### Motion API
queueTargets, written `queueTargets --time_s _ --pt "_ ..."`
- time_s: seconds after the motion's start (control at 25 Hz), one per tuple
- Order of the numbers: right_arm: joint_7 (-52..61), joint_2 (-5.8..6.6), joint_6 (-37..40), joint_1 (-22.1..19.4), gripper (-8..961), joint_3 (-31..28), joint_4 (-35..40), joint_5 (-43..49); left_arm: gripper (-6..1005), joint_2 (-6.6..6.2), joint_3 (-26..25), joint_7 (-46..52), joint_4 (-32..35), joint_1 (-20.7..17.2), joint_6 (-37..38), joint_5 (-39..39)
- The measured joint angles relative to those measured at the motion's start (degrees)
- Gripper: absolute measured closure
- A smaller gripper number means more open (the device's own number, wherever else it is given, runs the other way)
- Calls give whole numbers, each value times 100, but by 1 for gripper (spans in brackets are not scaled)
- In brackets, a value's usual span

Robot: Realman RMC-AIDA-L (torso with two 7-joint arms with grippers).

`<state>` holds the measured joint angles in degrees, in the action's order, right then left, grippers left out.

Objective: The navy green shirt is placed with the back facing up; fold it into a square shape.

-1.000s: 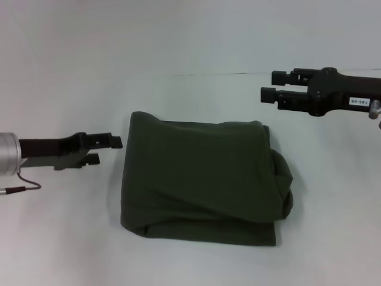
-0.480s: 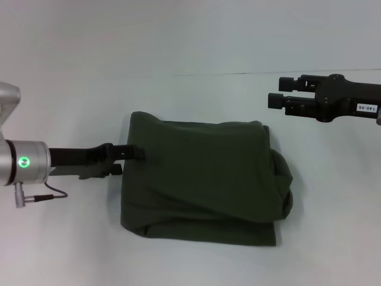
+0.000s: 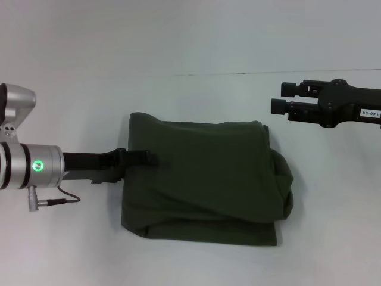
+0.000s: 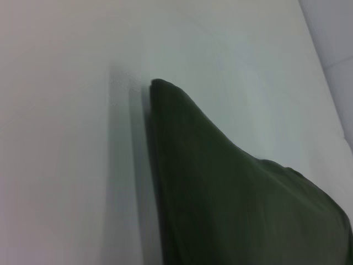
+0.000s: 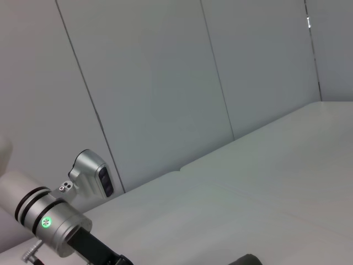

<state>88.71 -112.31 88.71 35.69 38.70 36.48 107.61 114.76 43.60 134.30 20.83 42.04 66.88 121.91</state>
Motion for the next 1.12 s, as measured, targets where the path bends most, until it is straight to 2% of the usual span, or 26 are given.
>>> queueTargets --time_s 0.48,0.88,1.12 --pt "-10 5 29 -16 286 31 -9 -7 127 80 0 59 -19 39 99 -11" --pt "-21 -17 33 -10 284 8 -9 -15 333 68 57 141 -27 16 108 -3" --pt "-21 -11 -21 -9 283 -1 -9 -16 575 49 55 103 -14 -7 149 -24"
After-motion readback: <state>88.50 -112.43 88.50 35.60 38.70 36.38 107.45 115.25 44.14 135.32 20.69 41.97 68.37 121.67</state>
